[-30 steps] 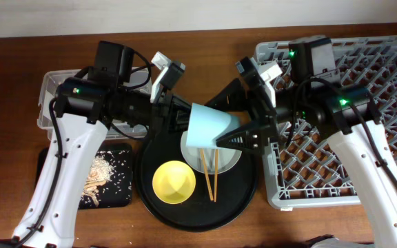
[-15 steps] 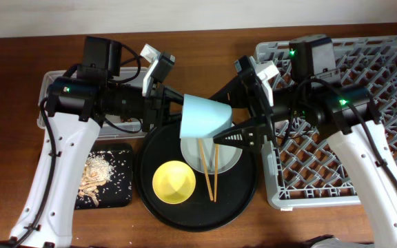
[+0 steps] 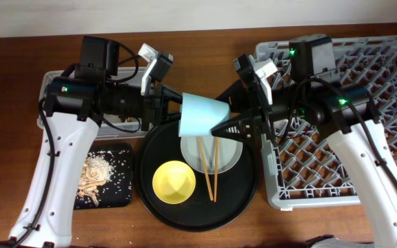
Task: Sort waste into correct bins and load items into the dishwasher rack
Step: 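Hand the blue cup from the left gripper to the right gripper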
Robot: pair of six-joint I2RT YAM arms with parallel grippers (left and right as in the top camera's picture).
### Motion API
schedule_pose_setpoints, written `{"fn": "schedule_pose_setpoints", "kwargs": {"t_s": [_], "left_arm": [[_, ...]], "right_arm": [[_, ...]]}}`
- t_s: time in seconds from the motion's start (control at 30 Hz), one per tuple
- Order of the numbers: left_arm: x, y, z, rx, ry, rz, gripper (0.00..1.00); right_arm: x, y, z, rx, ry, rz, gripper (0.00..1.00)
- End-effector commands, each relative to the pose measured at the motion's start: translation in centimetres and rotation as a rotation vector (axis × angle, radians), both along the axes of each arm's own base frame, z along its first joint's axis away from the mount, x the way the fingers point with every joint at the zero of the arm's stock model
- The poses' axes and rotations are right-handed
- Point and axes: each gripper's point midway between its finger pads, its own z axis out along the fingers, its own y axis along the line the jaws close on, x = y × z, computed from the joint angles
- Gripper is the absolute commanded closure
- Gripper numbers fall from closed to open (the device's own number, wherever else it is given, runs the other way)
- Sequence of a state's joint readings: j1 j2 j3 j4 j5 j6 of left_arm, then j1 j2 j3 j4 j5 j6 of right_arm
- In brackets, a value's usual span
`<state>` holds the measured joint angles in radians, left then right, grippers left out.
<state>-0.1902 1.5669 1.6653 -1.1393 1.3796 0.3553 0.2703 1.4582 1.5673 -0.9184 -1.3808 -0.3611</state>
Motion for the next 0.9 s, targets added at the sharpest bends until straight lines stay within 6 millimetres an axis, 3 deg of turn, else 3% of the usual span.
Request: {"fn": "schedule_pose_setpoints", "kwargs": {"t_s": [0.0, 0.17, 0.3, 0.53, 0.67, 0.87], "left_arm": [[-0.8, -0.1, 1.0, -0.026, -0.017, -0.018, 1.00], [-0.8, -0.1, 1.0, -0.025, -0.016, -0.018, 1.00], [-0.8, -0.1, 1.0, -0.025, -0.017, -0.017, 1.00], [-0.6, -0.1, 0.7, -0.010, -0.020, -0.008, 1.00], [-0.6, -0.1, 0.7, -0.010, -0.020, -0.008, 1.00], [-0.5, -0.1, 0.8, -0.012, -0.027, -0.008, 1.00]], "right_arm": [[-0.6, 0.8, -0.1, -0.003, 0.004, 0.030, 0.28], [-0.5, 1.2, -0.1, -0.005, -0.023, 0.032, 0.34], [-0.2, 1.3, 0.3, 0.009, -0.063, 0.031, 0.32], [0.5, 1.5, 1.3, 0.012, 0.050, 0.005, 0.32], [0.6, 1.5, 1.4, 0.015, 0.040, 0.006, 0.26], [0.5, 1.5, 1.3, 0.014, 0.043, 0.005, 0.31]]}}
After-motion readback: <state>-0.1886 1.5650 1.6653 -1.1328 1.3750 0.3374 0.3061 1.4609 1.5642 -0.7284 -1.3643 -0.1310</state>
